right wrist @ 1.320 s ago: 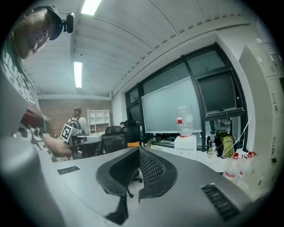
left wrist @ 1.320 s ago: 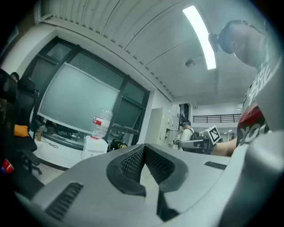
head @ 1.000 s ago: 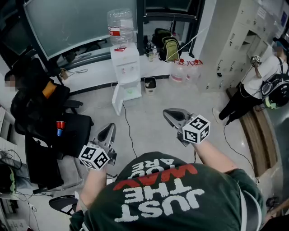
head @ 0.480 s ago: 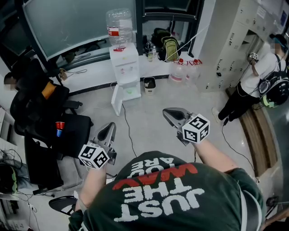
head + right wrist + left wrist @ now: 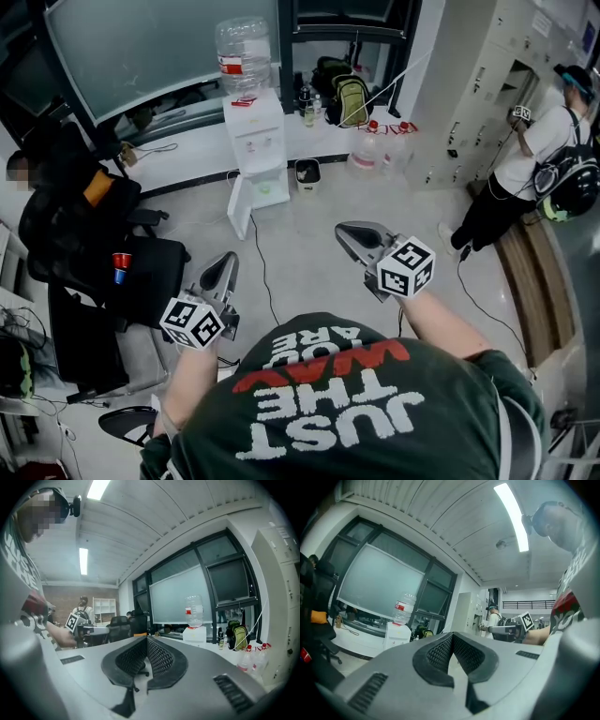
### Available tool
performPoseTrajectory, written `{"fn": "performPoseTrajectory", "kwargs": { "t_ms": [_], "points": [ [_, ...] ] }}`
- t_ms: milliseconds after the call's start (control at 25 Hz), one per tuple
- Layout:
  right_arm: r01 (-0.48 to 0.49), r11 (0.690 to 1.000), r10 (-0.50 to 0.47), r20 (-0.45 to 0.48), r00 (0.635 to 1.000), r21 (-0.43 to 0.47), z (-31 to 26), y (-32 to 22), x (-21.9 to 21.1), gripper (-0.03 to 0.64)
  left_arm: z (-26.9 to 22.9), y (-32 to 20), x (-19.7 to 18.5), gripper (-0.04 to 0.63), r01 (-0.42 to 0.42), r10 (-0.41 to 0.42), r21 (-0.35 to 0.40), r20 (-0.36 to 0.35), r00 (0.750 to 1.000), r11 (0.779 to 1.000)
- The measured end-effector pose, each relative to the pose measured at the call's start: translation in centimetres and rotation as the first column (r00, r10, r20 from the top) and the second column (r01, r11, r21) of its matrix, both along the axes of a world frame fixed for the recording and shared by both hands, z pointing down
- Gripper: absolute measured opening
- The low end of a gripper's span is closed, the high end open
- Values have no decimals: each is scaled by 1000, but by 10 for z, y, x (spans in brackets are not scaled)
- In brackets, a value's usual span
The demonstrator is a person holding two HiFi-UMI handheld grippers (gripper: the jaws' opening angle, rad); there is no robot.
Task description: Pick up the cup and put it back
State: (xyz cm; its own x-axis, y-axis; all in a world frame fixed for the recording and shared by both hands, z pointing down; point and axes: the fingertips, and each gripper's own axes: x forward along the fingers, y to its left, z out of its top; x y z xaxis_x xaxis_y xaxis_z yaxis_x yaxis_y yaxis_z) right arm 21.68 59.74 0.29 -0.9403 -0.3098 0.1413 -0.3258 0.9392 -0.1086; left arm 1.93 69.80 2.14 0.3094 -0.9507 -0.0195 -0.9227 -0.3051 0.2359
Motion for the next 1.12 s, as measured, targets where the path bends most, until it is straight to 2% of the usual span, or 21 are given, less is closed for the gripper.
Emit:
{"fn": "performPoseTrajectory", "kwargs": {
  "t_ms": [520, 720, 920, 1120],
  "points": [
    [50, 995, -53, 31, 998, 84, -21, -25, 92, 32, 2, -36, 110, 8, -3, 3, -14, -8, 1000, 1000],
    [82, 993, -88, 57, 995, 89, -25, -42, 111, 32, 4, -48, 139, 8, 3, -3, -35, 3, 1000, 999],
    [111, 991, -116, 57, 992, 80, -14, -56, 83, 32, 9, -56, 119, 8, 14, -13, -26, 16, 1000, 1000],
    [131, 990, -132, 9, 991, 56, 11, -71, 17, 34, 37, -68, 52, 8, 31, -32, -45, -30, 999, 999]
  ]
}}
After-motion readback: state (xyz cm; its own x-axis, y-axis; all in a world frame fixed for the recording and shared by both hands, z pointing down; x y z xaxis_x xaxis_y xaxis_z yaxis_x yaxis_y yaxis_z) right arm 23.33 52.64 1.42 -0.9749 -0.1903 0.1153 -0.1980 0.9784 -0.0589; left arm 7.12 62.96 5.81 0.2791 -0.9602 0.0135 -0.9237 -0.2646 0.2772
